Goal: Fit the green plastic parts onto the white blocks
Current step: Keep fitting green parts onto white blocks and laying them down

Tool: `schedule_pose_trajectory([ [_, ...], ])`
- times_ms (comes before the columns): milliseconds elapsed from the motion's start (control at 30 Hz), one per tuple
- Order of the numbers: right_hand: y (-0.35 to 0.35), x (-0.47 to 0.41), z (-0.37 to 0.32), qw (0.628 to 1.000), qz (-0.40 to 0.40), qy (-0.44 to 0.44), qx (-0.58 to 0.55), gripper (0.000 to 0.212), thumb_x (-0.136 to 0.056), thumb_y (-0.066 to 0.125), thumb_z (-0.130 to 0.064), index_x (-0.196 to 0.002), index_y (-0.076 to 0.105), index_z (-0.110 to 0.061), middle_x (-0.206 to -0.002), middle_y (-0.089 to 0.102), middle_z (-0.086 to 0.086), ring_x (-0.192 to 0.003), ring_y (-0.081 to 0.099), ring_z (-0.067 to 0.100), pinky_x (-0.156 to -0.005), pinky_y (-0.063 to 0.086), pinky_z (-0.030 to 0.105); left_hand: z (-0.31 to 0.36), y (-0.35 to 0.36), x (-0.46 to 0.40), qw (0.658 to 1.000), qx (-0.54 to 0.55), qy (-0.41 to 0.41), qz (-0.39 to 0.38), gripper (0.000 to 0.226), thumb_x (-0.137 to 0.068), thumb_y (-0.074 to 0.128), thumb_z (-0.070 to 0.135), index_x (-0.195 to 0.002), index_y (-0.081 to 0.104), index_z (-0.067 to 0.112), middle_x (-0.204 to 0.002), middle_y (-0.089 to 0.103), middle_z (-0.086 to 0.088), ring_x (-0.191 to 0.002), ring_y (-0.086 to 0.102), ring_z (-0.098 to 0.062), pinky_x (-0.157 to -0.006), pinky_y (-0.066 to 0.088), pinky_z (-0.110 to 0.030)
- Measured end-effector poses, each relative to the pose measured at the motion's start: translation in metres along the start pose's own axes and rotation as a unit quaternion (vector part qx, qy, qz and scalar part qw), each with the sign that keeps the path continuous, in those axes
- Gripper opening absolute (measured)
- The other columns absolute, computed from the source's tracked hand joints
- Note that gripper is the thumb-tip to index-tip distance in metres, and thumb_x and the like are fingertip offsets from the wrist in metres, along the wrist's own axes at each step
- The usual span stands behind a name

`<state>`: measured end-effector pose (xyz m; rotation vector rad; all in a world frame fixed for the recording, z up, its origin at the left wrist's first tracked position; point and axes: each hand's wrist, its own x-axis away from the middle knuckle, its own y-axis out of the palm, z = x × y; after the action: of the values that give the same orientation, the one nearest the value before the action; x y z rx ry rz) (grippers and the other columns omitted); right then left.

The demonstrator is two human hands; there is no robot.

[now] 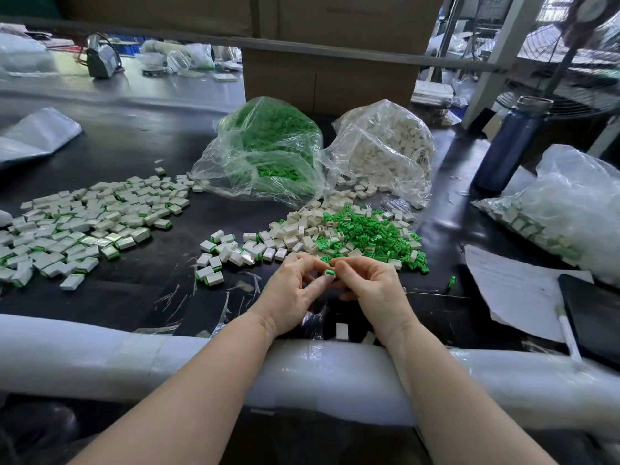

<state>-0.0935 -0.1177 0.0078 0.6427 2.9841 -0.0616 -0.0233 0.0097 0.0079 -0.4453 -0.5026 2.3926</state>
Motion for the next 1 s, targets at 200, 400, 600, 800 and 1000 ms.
schedule_pose_trajectory([
  [200,-0.001,0.0,-0.002,0.998,0.019,-0.021,0.051,0.018,-0.08,0.068,0.0,-0.072,0.067,-0.017,-0.069,0.065,0.002,-0.062,0.058,0.015,-0.054,0.051,0.023,-0.001,0.001,0.0,1.0,0.021,-0.014,-0.006,0.009,-0.088,0.061,0.013,-0.096,0.065,0.014,-0.093,0.068,-0.006,-0.09,0.064,-0.019,-0.085,0.05,-0.024],
  [400,0.001,-0.001,0.0,0.992,0.023,-0.017,0.12,0.015,-0.082,0.067,-0.004,-0.073,0.063,-0.015,-0.068,0.064,0.005,-0.059,0.06,0.012,-0.053,0.05,0.022,-0.002,0.002,0.0,1.0,0.018,-0.022,-0.004,0.013,-0.085,0.064,0.01,-0.092,0.066,0.02,-0.081,0.063,0.013,-0.077,0.059,0.004,-0.074,0.042,-0.003],
  [600,0.002,-0.003,0.002,0.986,0.023,-0.026,0.164,0.017,-0.085,0.064,-0.008,-0.073,0.06,-0.019,-0.068,0.058,-0.002,-0.063,0.051,0.01,-0.064,0.045,0.03,-0.003,0.002,0.0,1.0,0.002,-0.017,0.019,0.014,-0.084,0.066,0.011,-0.091,0.067,0.023,-0.084,0.065,0.011,-0.081,0.061,0.0,-0.079,0.046,-0.009],
  [800,-0.005,-0.003,0.002,0.982,0.127,-0.028,0.139,0.015,-0.083,0.068,-0.014,-0.069,0.062,-0.016,-0.062,0.057,-0.004,-0.058,0.049,0.009,-0.058,0.043,0.023,-0.006,-0.001,-0.002,0.987,0.013,-0.054,0.15,0.019,-0.085,0.063,0.007,-0.104,0.067,0.01,-0.081,0.066,0.004,-0.073,0.065,-0.009,-0.072,0.055,-0.02],
  [1000,-0.008,-0.005,0.004,0.966,0.197,-0.019,0.168,0.018,-0.083,0.069,-0.016,-0.067,0.062,-0.018,-0.065,0.059,-0.003,-0.064,0.052,0.011,-0.063,0.043,0.022,-0.013,-0.011,-0.005,0.935,0.019,-0.097,0.339,0.022,-0.086,0.062,0.003,-0.106,0.069,0.009,-0.1,0.064,-0.01,-0.076,0.059,-0.013,-0.079,0.049,-0.018],
])
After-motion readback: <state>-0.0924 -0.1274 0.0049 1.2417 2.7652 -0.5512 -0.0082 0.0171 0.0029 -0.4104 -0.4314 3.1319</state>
